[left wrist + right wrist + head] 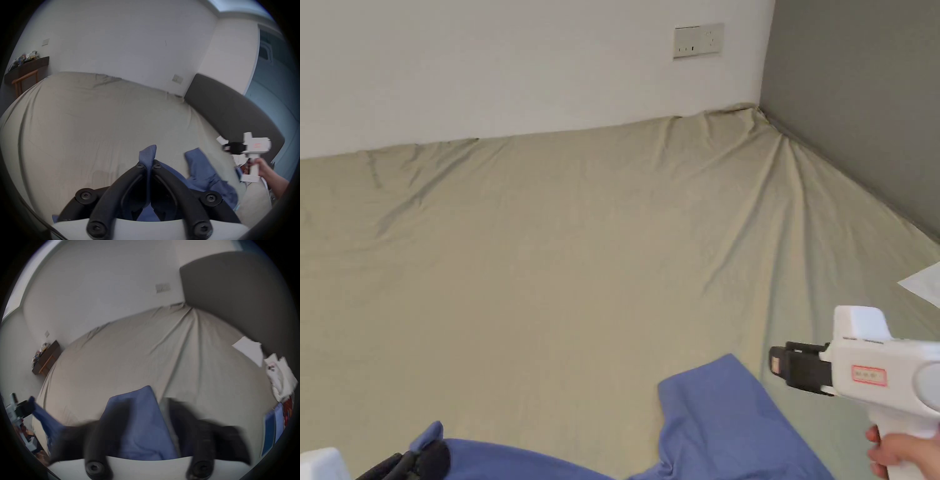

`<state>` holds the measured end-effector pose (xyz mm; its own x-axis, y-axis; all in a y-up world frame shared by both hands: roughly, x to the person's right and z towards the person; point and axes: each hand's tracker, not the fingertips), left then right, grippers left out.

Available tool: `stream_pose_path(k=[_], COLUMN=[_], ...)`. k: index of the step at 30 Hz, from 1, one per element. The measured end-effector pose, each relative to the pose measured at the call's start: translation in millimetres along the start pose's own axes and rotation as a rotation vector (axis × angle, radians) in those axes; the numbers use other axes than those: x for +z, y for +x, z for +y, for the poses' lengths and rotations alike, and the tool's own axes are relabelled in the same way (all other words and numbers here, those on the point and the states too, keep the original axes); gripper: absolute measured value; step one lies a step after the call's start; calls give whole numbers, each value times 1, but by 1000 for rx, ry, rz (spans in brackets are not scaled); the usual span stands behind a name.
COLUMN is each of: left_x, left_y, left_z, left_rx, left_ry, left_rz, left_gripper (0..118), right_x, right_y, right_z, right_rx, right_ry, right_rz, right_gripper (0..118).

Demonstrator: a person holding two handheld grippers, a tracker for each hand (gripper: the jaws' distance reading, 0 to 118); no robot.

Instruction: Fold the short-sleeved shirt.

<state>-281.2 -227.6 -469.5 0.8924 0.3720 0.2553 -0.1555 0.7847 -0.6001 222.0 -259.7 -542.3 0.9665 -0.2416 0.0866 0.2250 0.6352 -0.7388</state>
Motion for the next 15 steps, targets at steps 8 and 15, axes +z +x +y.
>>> stream_pose_path(k=[8,15], left_x=[55,50], left_y=[20,0], left_z=[0,-10], left_rx=[61,116], left_ry=[76,44], left_rz=[-10,37], left_gripper=[3,3], right_x=[-122,-84], right_y=[-4,-36], right_z=[1,-40], right_rx=[64,168], right_ry=[-342,-314], right_rz=[-91,-50], right_gripper=[75,4])
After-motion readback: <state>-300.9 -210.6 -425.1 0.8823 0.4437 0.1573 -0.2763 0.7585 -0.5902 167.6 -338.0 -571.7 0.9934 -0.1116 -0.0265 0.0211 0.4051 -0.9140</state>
